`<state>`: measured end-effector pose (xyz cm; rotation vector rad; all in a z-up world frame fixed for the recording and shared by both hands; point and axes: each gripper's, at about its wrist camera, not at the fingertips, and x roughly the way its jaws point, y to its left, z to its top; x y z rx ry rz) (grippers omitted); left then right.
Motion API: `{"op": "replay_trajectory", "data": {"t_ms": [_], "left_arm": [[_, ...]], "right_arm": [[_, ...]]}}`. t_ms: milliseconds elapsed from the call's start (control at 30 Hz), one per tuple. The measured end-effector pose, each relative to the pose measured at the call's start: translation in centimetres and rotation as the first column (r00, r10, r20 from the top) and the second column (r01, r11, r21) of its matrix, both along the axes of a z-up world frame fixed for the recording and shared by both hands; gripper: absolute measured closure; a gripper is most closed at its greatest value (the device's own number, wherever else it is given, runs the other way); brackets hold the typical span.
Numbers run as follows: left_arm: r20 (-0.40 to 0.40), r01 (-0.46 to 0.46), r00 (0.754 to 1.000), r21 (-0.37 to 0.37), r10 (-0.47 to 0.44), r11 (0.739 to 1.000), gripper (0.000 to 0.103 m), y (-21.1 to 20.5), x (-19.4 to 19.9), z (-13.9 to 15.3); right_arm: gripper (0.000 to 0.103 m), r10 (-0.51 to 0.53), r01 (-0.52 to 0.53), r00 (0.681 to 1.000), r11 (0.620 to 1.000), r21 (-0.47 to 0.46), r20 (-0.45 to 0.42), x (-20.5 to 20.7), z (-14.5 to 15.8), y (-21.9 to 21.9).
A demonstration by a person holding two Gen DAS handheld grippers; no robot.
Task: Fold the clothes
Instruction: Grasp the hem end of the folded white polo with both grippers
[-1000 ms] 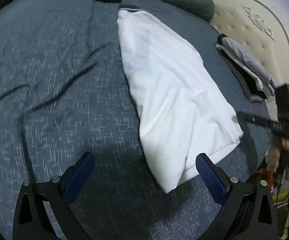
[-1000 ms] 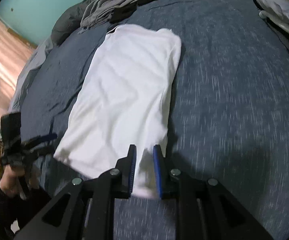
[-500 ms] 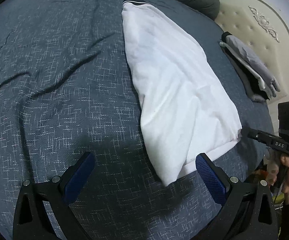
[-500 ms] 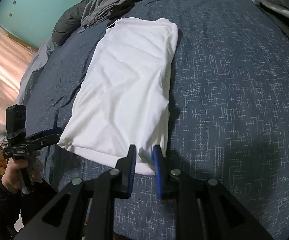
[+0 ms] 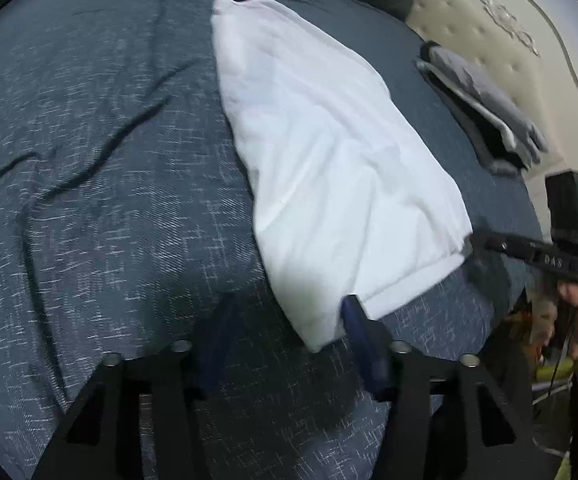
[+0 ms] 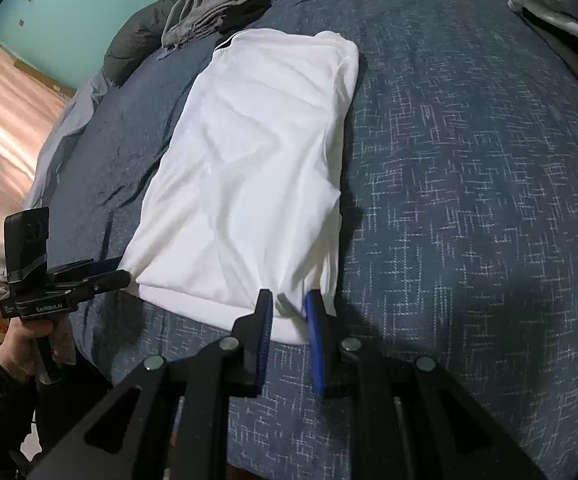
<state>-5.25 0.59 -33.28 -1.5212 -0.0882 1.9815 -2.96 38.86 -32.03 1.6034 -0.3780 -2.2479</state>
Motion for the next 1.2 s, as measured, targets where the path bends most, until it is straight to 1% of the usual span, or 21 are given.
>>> {"op": "replay_trajectory", "data": {"t_ms": [33,67,100,133,233,367,500,600,667,867,967,1067,1167,1200], "left_arm": [[0.003,0.009,1.000,0.002,-0.009,1.000,0.069,0.1,0.0,-0.1],[0.004,0.014,1.000,0.006,-0.014,1.000,0.075,0.3,0.1,-0.2],[0.003,0.015,1.000,0.009,-0.015,1.000,0.079,0.5,0.2,-0.1],[0.003,0.017,1.000,0.012,-0.017,1.000,0.084,0.7,0.2,0.0],[-0.001,0.027,1.000,0.025,-0.027,0.999,0.096,0.5,0.5,0.2],[-0.017,0.034,0.999,0.046,-0.033,0.998,0.098,-0.1,0.7,1.3],[-0.026,0.047,0.999,0.069,-0.045,0.996,0.099,-0.6,1.0,2.3],[-0.034,0.060,0.998,0.072,-0.058,0.996,0.099,-1.0,1.5,2.7],[-0.026,0.062,0.998,0.071,-0.061,0.996,0.100,-1.2,1.7,2.4],[0.029,0.044,0.999,0.048,-0.045,0.998,0.100,-1.9,1.4,0.1],[0.039,0.045,0.998,0.028,-0.046,0.999,0.100,-1.7,1.5,-0.6],[0.054,0.036,0.998,0.024,-0.037,0.999,0.100,-1.8,1.3,-1.0],[0.052,0.032,0.998,0.031,-0.034,0.999,0.100,-1.8,1.2,-0.5],[0.048,0.031,0.998,0.033,-0.033,0.999,0.099,-1.7,1.2,-0.3]], "right_arm": [[0.087,0.003,-0.003,1.000,1.000,0.005,-0.002,0.0,0.0,-0.1],[0.087,0.007,-0.007,1.000,1.000,0.009,-0.003,0.1,0.0,-0.2],[0.095,0.009,-0.009,1.000,1.000,0.013,-0.007,0.1,0.1,-0.2],[0.098,0.012,-0.011,1.000,1.000,0.016,-0.011,0.2,0.1,-0.2],[0.099,0.006,-0.005,1.000,1.000,0.010,-0.026,0.4,0.6,0.1],[0.100,0.001,-0.002,0.999,1.000,-0.011,-0.046,1.0,1.8,0.5],[0.100,0.014,-0.015,0.999,1.000,-0.027,-0.045,1.9,2.8,0.7],[0.100,0.022,-0.022,0.999,1.000,-0.012,-0.026,2.6,2.2,0.8],[0.100,0.009,-0.009,1.000,1.000,-0.007,-0.004,2.6,1.3,1.0],[0.100,-0.017,0.016,0.999,1.000,0.015,0.044,2.6,-1.5,1.0],[0.100,-0.022,0.022,0.999,1.000,0.017,0.043,2.5,-1.8,1.0],[0.100,-0.020,0.019,0.999,1.000,0.018,0.035,2.5,-1.7,0.9],[0.098,-0.026,0.026,0.999,1.000,-0.006,0.029,2.5,-1.2,1.1],[0.098,-0.033,0.033,0.999,0.999,-0.013,0.030,2.4,-1.0,1.3]]}}
